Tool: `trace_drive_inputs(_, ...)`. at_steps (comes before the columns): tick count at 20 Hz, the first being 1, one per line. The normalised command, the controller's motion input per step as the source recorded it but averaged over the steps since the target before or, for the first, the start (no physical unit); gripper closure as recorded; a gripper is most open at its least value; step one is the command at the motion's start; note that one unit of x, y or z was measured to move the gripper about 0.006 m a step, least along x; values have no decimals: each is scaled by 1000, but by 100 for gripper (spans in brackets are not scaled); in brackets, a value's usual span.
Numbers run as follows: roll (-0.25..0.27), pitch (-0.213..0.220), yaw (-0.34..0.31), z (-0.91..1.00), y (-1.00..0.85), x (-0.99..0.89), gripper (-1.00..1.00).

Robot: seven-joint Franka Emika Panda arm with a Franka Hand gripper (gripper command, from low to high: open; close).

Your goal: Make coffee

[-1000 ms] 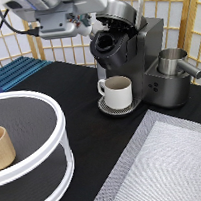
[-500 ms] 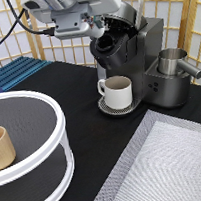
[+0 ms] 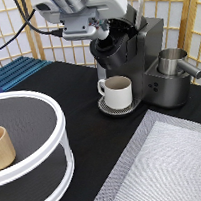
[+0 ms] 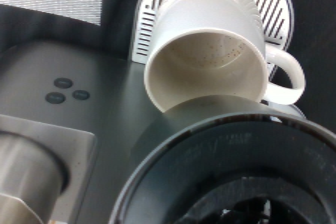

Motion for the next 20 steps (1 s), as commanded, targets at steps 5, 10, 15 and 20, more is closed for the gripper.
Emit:
trace_drive_inputs(5,10,64,-103,-71,117,171,100)
trace_drive_inputs(10,5,32,-104,-107,108,26,100)
trace_drive_inputs(15,-3,4,-136,-25,122,9,100)
trace_drive_inputs(20,-67,0,-140,0,329,-9,100)
